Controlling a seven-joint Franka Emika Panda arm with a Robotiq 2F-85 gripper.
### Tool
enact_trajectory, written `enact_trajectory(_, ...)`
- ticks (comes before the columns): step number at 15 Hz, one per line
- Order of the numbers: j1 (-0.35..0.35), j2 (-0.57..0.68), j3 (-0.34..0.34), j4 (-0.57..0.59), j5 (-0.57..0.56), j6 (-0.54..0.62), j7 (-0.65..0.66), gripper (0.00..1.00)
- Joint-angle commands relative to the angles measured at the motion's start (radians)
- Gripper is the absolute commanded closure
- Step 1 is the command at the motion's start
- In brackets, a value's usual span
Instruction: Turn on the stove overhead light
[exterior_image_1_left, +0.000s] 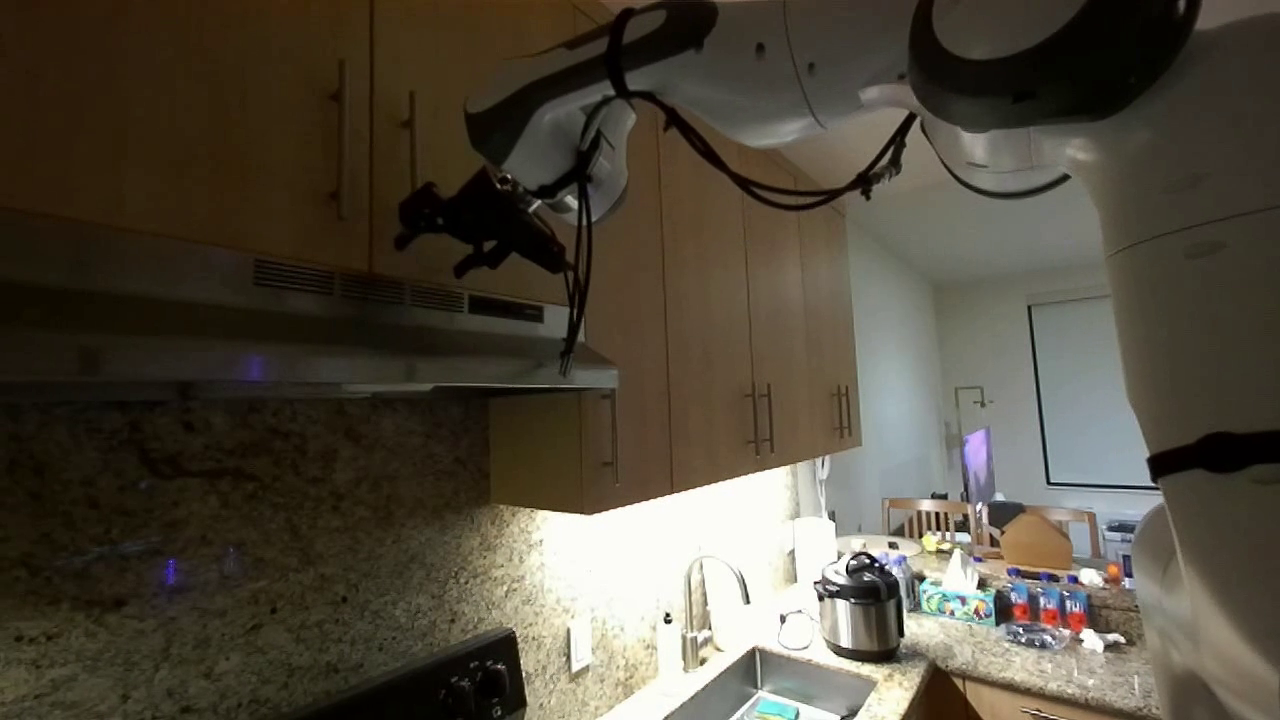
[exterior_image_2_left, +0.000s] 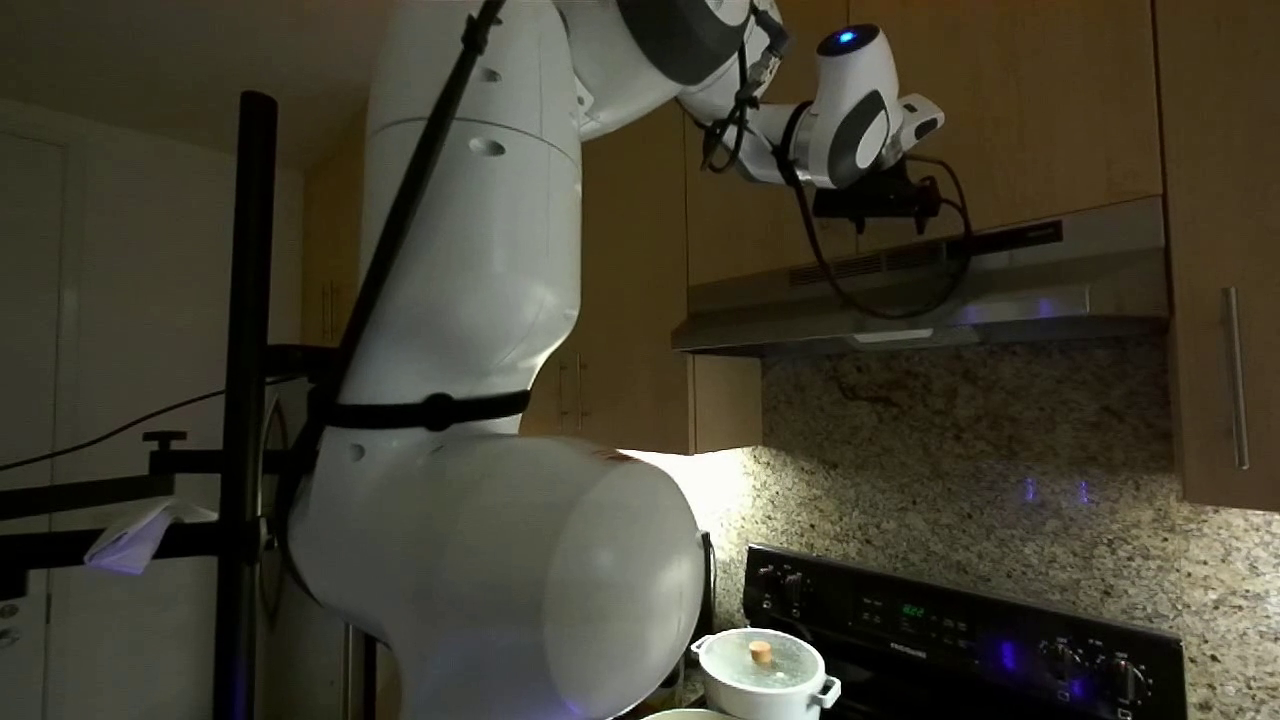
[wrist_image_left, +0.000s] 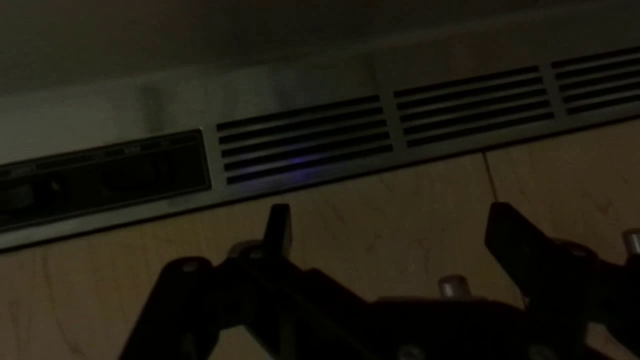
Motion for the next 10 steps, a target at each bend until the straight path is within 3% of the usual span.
enact_trajectory(1,-0.008,-0.066,-0.01,-0.1,0.0,0.022,-0.014,0.0)
enact_trajectory(10,-0.018,-0.051,-0.062,-0.126,-0.013,0.016,-0.003,0.0)
